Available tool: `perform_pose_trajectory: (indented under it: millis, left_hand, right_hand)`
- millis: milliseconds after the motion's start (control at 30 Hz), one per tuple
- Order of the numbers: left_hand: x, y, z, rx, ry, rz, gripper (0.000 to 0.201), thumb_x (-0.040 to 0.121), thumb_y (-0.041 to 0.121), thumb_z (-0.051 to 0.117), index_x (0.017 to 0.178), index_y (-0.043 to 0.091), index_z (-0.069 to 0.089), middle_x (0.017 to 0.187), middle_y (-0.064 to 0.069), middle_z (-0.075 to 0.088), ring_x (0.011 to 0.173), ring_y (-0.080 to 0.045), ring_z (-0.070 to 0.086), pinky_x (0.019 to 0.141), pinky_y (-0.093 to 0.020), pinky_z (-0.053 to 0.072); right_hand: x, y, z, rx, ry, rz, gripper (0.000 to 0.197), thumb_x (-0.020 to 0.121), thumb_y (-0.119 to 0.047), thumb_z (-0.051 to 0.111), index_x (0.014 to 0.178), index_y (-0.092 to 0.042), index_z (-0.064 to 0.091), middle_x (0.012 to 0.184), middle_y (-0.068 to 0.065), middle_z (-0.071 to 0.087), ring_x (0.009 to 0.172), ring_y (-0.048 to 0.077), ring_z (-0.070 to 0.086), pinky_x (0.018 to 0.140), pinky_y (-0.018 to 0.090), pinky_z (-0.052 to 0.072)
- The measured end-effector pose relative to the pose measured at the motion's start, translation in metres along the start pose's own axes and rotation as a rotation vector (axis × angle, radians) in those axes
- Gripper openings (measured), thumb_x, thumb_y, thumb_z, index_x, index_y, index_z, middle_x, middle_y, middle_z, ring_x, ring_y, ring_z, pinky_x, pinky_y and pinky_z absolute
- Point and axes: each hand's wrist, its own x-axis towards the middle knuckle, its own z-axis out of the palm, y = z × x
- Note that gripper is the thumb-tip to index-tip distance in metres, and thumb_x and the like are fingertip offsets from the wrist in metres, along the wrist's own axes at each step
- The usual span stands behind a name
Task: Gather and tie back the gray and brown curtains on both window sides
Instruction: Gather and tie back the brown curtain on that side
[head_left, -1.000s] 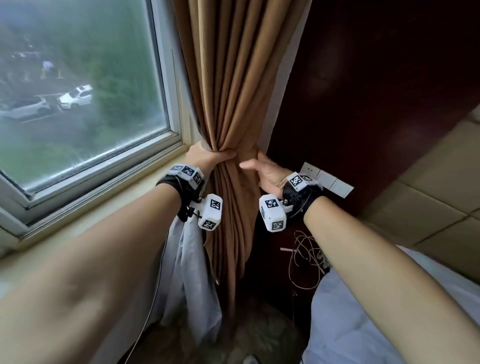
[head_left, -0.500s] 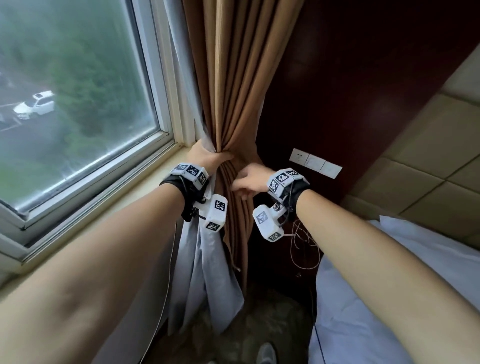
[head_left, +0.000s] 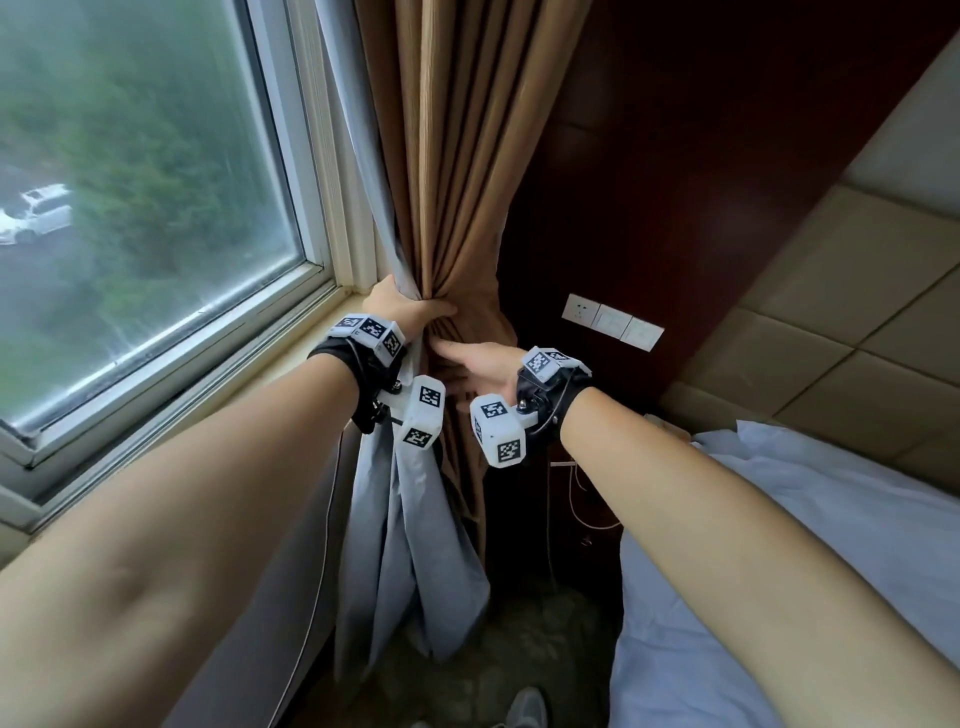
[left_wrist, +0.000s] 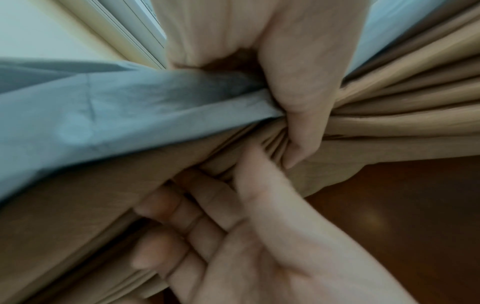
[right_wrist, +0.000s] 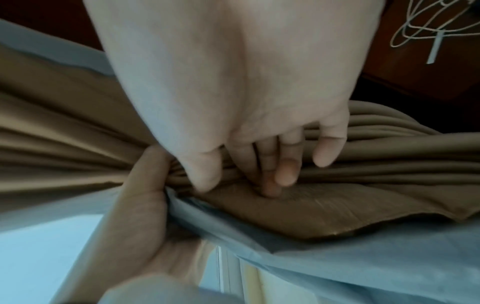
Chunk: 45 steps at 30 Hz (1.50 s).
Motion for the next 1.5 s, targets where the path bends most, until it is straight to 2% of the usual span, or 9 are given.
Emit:
perform_pose_trajectory:
  millis: [133, 267, 400, 633, 833, 1000, 1200, 1400, 1500]
  left_hand:
    - [-0.004, 0.000, 0.001, -0.017, -0.007, 0.009, 0.054, 0.070, 0.031, 0.084, 0.119, 0.019, 0.063, 0.101, 0.006, 0.060, 0.089, -0.013, 0.057, 0.074, -0.022, 0.040]
    - [-0.005, 0.002, 0.002, -0.019, -0.013, 0.000, 0.056, 0.069, 0.033, 0.084, 0.118, 0.020, 0.062, 0.099, 0.006, 0.062, 0.081, -0.009, 0.059, 0.065, -0.016, 0.040]
    - [-0.009, 0.004, 0.003, -0.003, -0.007, -0.010, 0.051, 0.068, 0.036, 0.084, 0.112, 0.021, 0.063, 0.084, 0.011, 0.062, 0.067, 0.003, 0.053, 0.053, -0.011, 0.036]
    - [-0.010, 0.002, 0.007, 0.011, -0.019, 0.000, 0.053, 0.068, 0.034, 0.084, 0.115, 0.020, 0.065, 0.100, 0.003, 0.064, 0.088, -0.017, 0.059, 0.074, -0.025, 0.041]
    - [-0.010, 0.003, 0.009, 0.007, -0.051, 0.010, 0.054, 0.070, 0.032, 0.084, 0.118, 0.017, 0.064, 0.102, 0.003, 0.063, 0.093, -0.017, 0.060, 0.078, -0.025, 0.042]
    - [-0.010, 0.004, 0.010, 0.029, -0.070, 0.013, 0.053, 0.071, 0.033, 0.084, 0.118, 0.018, 0.064, 0.104, 0.002, 0.061, 0.092, -0.016, 0.057, 0.079, -0.025, 0.041]
    - [-0.008, 0.006, 0.005, 0.064, -0.085, 0.031, 0.048, 0.072, 0.033, 0.082, 0.116, 0.019, 0.068, 0.101, 0.003, 0.063, 0.088, -0.013, 0.058, 0.075, -0.022, 0.039]
    - [-0.012, 0.008, 0.010, 0.043, -0.093, 0.048, 0.040, 0.073, 0.029, 0.082, 0.110, 0.018, 0.068, 0.098, 0.003, 0.063, 0.086, -0.012, 0.058, 0.073, -0.021, 0.041]
    - [-0.013, 0.009, 0.012, 0.033, -0.080, 0.045, 0.038, 0.073, 0.028, 0.083, 0.107, 0.020, 0.068, 0.097, 0.003, 0.063, 0.088, -0.014, 0.059, 0.074, -0.022, 0.041]
  right_hand:
    - [0.010, 0.002, -0.001, -0.075, 0.111, -0.026, 0.035, 0.081, -0.044, 0.072, 0.091, -0.010, 0.067, 0.082, 0.003, 0.062, 0.073, 0.017, 0.054, 0.069, 0.035, 0.045]
    - [0.003, -0.002, 0.009, 0.008, 0.108, -0.024, 0.071, 0.067, -0.043, 0.083, 0.120, -0.001, 0.062, 0.114, 0.019, 0.069, 0.104, 0.039, 0.068, 0.096, 0.058, 0.050]
    - [-0.009, -0.013, 0.009, 0.071, 0.145, -0.040, 0.069, 0.088, -0.031, 0.072, 0.138, 0.003, 0.039, 0.122, 0.019, 0.061, 0.078, 0.032, 0.069, 0.064, 0.041, 0.060]
    - [0.022, 0.002, -0.016, -0.228, 0.132, 0.026, 0.089, 0.036, -0.043, 0.097, 0.110, -0.002, 0.068, 0.116, 0.020, 0.069, 0.107, 0.037, 0.067, 0.098, 0.054, 0.050]
    - [0.019, 0.010, -0.013, -0.361, 0.065, -0.073, 0.074, 0.058, -0.037, 0.085, 0.123, -0.007, 0.063, 0.129, 0.017, 0.062, 0.120, 0.033, 0.060, 0.102, 0.047, 0.050]
    - [-0.006, 0.005, -0.018, -0.490, -0.002, -0.146, 0.004, 0.085, -0.010, 0.068, 0.085, -0.014, 0.069, 0.105, 0.011, 0.072, 0.100, 0.021, 0.067, 0.075, 0.030, 0.053]
    - [-0.021, -0.003, -0.038, -0.196, 0.003, -0.185, 0.028, 0.083, 0.008, 0.051, 0.059, -0.007, 0.053, 0.065, 0.015, 0.054, 0.053, 0.022, 0.056, 0.046, 0.022, 0.048]
    - [-0.017, -0.002, -0.042, -0.028, -0.003, -0.095, 0.012, 0.070, -0.011, 0.064, 0.080, -0.007, 0.058, 0.076, 0.014, 0.054, 0.062, 0.023, 0.054, 0.064, 0.031, 0.047]
    - [-0.017, -0.003, -0.041, -0.052, -0.047, -0.134, 0.007, 0.092, -0.019, 0.064, 0.093, -0.012, 0.062, 0.086, 0.012, 0.063, 0.076, 0.024, 0.060, 0.076, 0.039, 0.050]
